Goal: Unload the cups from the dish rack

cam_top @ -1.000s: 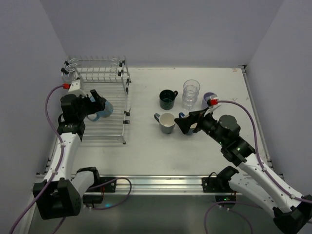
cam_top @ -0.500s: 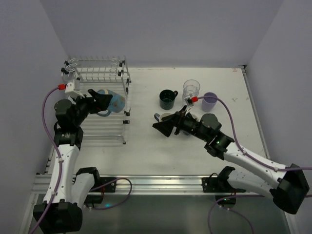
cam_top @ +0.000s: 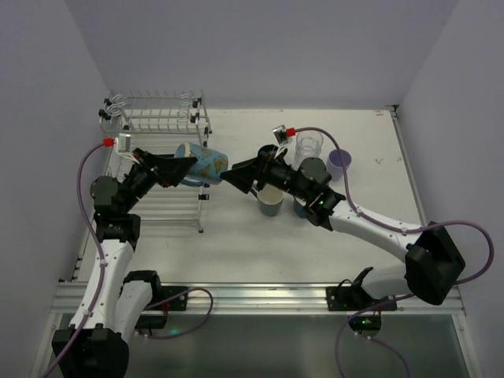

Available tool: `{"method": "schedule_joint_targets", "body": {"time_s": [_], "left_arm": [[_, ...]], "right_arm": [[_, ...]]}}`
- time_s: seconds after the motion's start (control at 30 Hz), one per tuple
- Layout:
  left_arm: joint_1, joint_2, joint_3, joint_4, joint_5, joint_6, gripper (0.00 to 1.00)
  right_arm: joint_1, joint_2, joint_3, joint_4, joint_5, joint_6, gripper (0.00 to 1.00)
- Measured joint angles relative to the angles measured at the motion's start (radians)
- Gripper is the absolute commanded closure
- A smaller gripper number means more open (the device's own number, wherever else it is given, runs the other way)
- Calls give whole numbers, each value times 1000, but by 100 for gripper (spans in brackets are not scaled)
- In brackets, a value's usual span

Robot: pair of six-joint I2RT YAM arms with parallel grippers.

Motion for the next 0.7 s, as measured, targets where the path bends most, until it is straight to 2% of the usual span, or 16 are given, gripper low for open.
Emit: {"method": "schedule_joint_targets", "body": {"time_s": [0.1,0.17,0.5,0.53,0.57,0.6,0.63,0.7], "left_arm": [[-26,21,-3,68,13,-45,100],[-53,24,-8,106,14,-66,100],[-193,22,-45,260,-24,-114,100],[-199,21,-47,269,-28,-114,98],[-207,20,-48,278,-32,-115,94],[-213,19,-48,282,-35,-116,94],[-218,16,-49,288,-37,-118,89],[-226,10,-54,292,-38,-119,81]], "right_arm": [[0,52,37,34,-21,21,6],[0,72,41,60,-36,41,12],[2,101,41,237,-128,167,27],[2,101,40,256,-132,179,35],[2,101,31,296,-138,205,48],[2,101,29,306,-140,208,48],[2,101,14,340,-140,232,60],[6,101,-19,414,-144,273,70]]}}
